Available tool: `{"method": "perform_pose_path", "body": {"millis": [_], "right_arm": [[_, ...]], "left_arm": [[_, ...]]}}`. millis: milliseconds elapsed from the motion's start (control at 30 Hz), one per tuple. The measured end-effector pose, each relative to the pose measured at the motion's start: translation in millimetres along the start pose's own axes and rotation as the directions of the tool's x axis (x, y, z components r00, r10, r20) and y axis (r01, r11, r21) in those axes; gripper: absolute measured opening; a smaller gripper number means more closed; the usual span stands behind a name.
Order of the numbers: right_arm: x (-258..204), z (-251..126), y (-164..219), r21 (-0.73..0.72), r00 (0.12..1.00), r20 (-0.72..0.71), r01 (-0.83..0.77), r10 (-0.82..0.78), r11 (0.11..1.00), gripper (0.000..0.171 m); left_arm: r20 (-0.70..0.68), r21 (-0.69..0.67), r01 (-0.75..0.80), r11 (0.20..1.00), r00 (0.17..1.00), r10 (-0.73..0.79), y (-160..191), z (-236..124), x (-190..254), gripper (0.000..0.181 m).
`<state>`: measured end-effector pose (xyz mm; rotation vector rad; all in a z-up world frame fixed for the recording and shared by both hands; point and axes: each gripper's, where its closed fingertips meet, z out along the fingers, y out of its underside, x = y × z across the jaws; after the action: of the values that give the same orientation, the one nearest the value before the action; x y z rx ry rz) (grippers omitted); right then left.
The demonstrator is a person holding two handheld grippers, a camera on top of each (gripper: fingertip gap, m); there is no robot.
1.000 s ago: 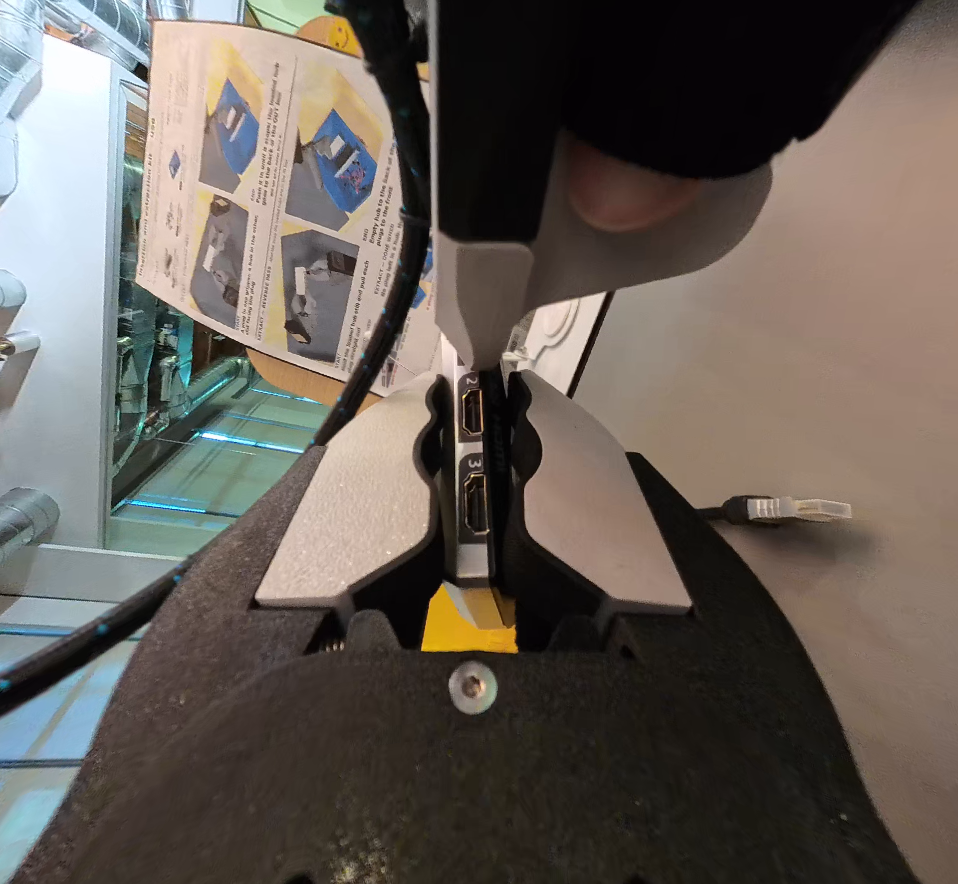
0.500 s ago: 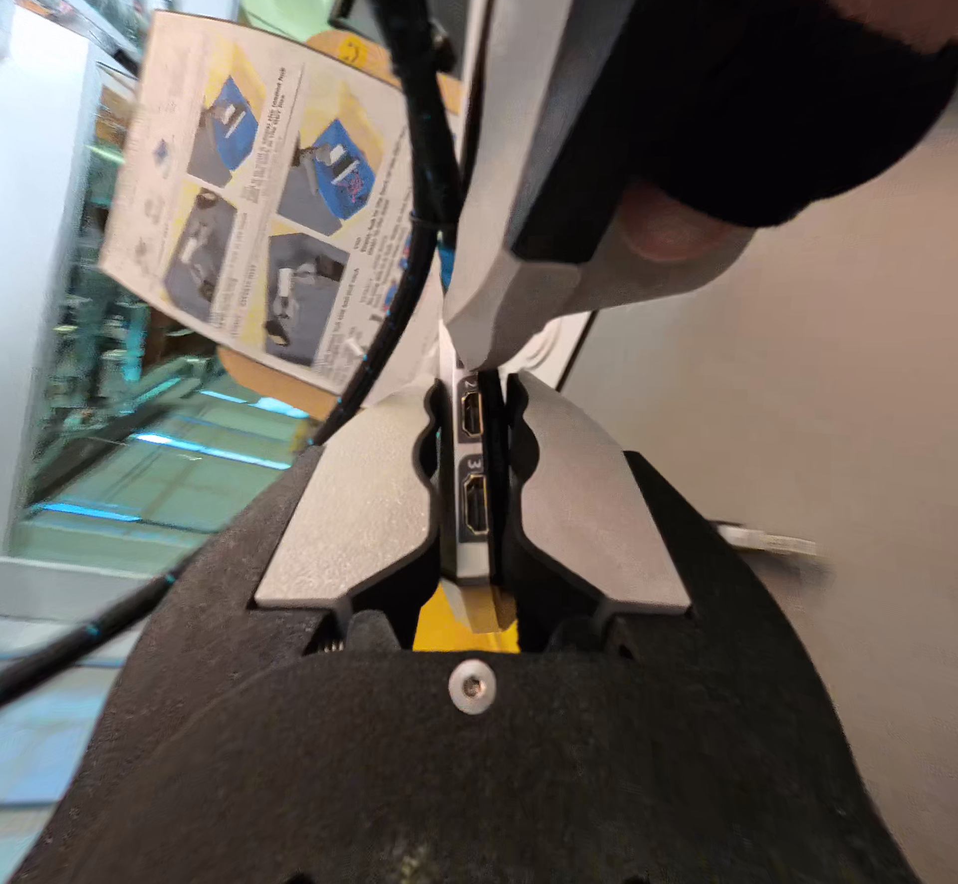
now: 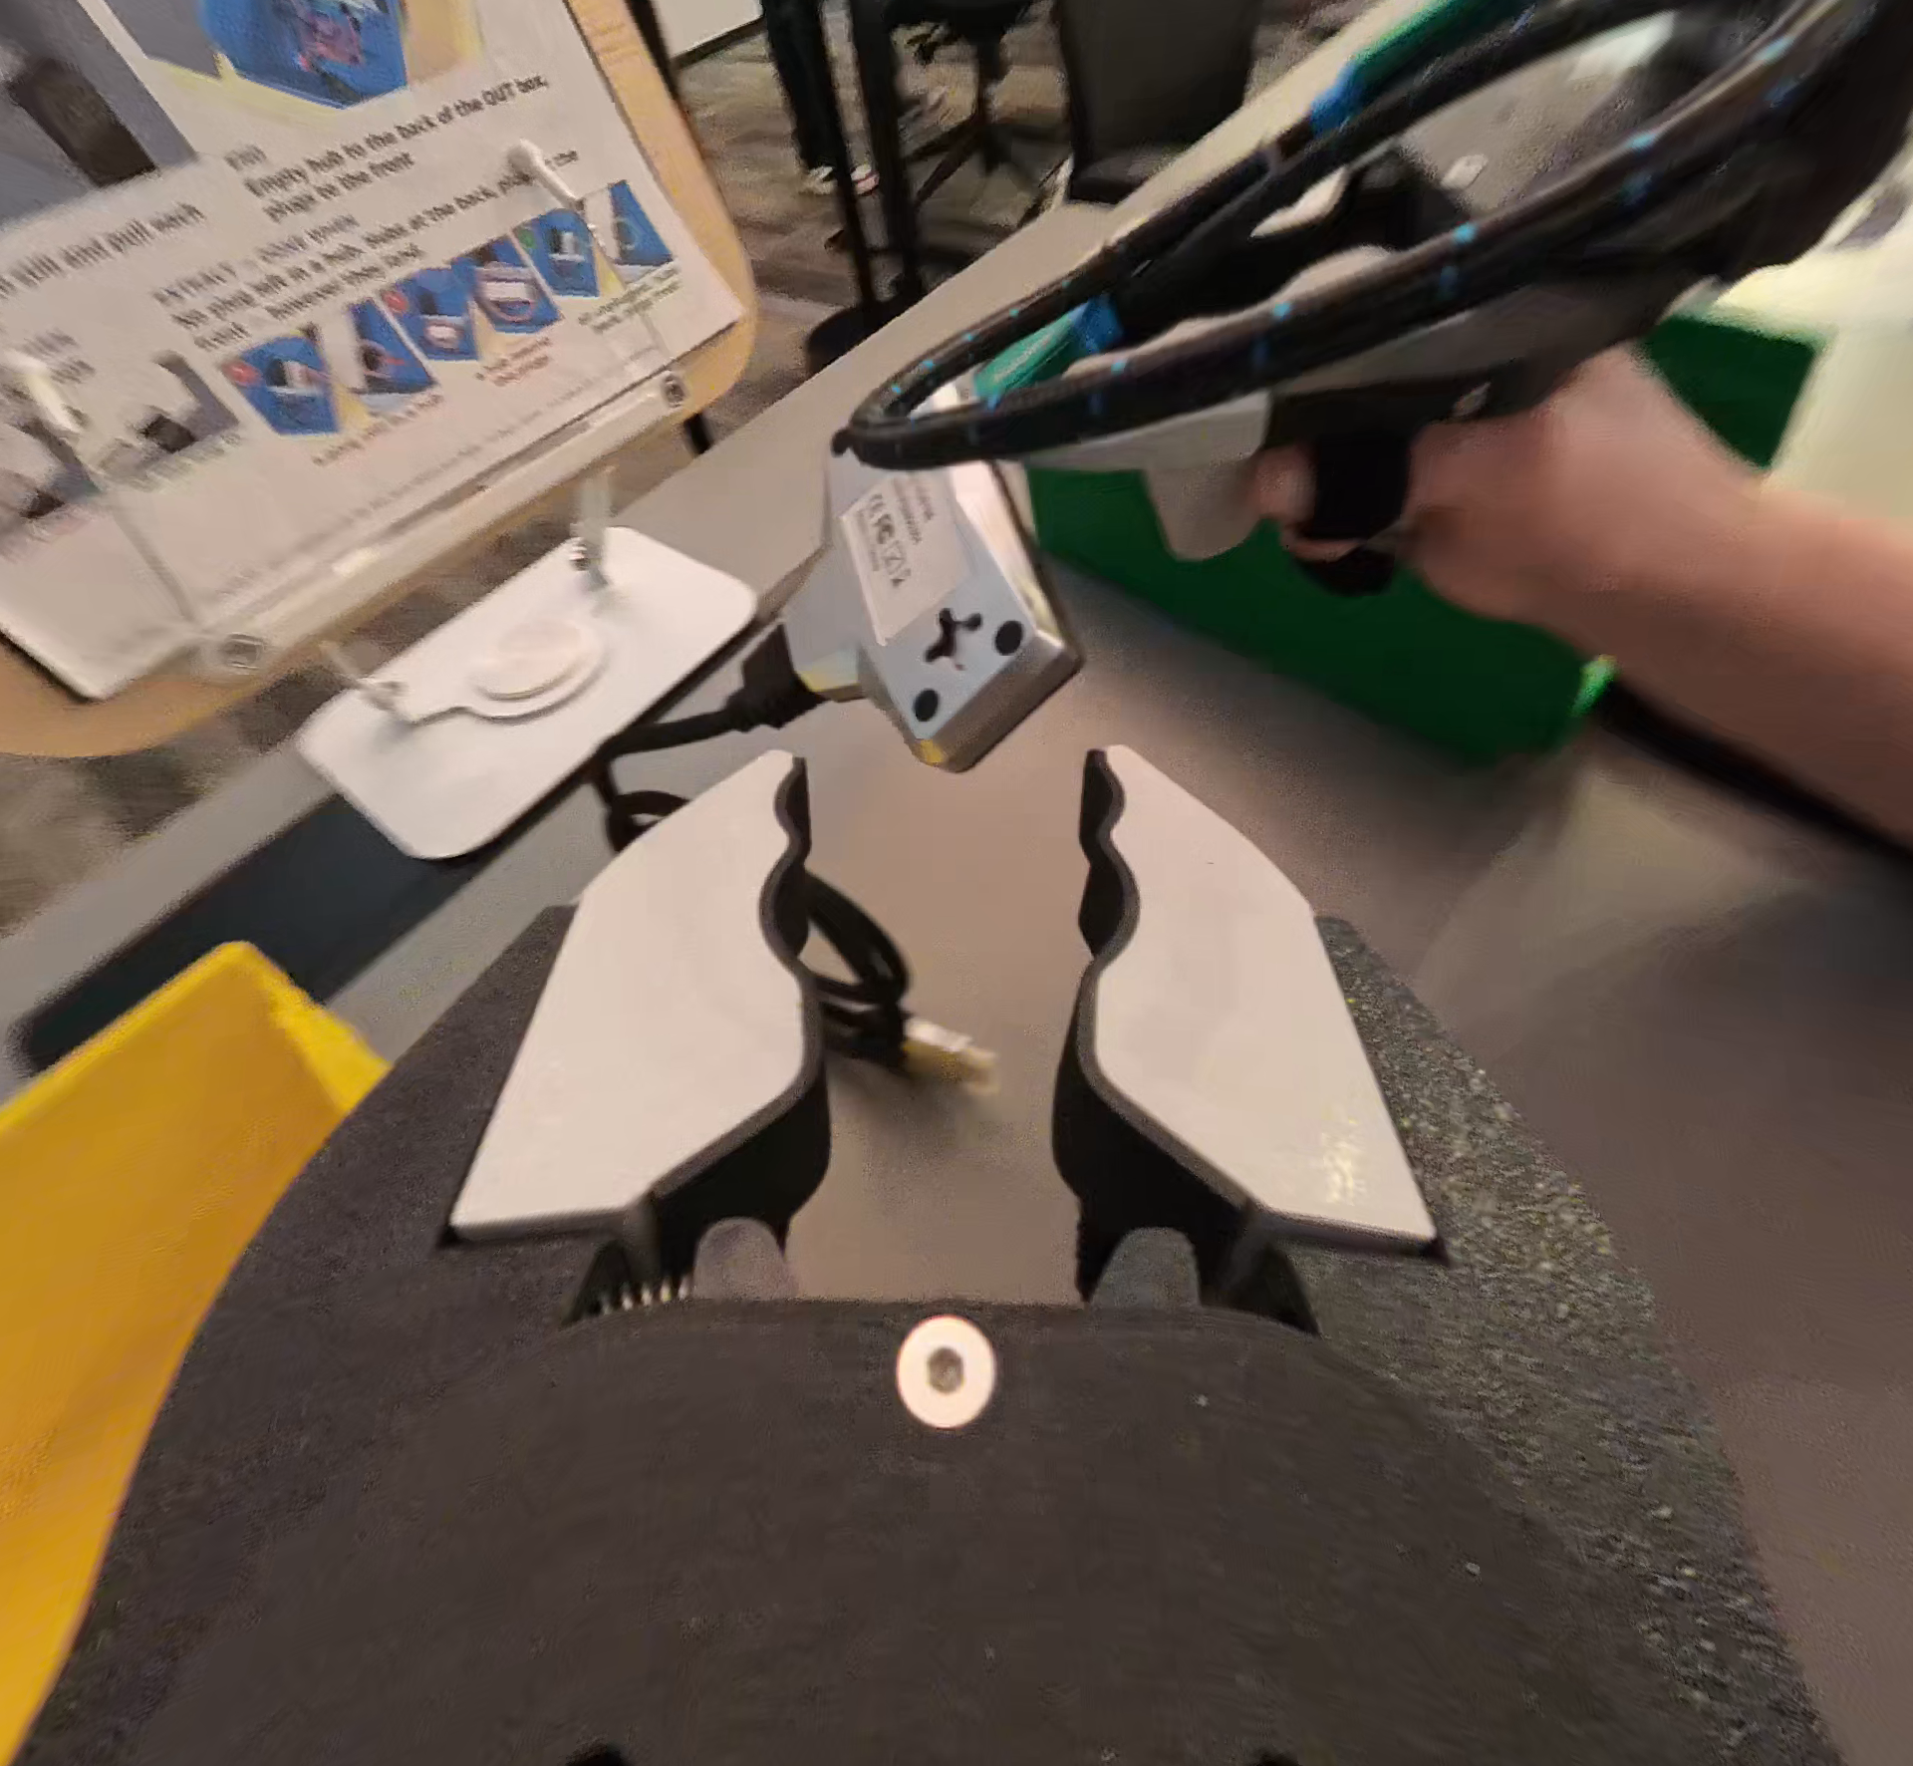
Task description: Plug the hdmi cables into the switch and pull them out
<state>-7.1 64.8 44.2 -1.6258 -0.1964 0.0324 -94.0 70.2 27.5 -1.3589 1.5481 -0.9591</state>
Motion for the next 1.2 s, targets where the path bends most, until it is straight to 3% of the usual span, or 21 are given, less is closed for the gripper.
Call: {"method": "perform_pose_path", "body": {"millis": [133,300,400,533,700,900,1033,1100,1200], "right_arm": [[6,-1,-2,0.060,0.998,0.016,-0.064,0.063,0.996,0.019],[1,0,-3,0.039,0.999,-0.044,0.021,-0.019,0.999,0.020],[-7,2,-6,0.062,0.998,-0.050,0.039,-0.036,0.997,0.019],[-21,7,-6,0.067,0.996,-0.055,0.071,-0.068,0.995,0.019],[-26,8,-6,0.059,0.990,-0.081,0.122,-0.117,0.991,0.019],[-26,7,-7,0.092,0.990,-0.073,0.125,-0.119,0.988,0.020],[-28,3,-14,0.122,0.992,-0.022,0.129,-0.127,0.984,0.019],[-29,1,-16,0.125,0.995,0.041,0.080,-0.085,0.989,0.019],[-34,2,-15,0.100,0.990,0.128,0.044,-0.057,0.994,0.019]], "left_arm": [[-0.081,0.054,0.202,0.978,0.977,-0.197,-1,12,9,0.057],[-0.141,0.137,0.408,0.903,0.910,-0.390,-1,28,13,0.064],[-0.100,0.224,0.438,0.871,0.899,-0.426,-4,27,3,0.064],[-0.083,0.202,0.443,0.873,0.896,-0.436,4,34,4,0.064],[-0.115,0.187,0.476,0.859,0.879,-0.462,13,39,-2,0.052],[-0.068,0.188,0.378,0.906,0.926,-0.372,11,36,-5,0.053],[-0.069,0.104,0.272,0.957,0.962,-0.266,8,32,3,0.057],[0.008,0.097,0.201,0.975,0.979,-0.202,7,31,-4,0.087],[0.036,0.141,0.054,0.988,0.998,-0.060,-2,29,0,0.097]]}}
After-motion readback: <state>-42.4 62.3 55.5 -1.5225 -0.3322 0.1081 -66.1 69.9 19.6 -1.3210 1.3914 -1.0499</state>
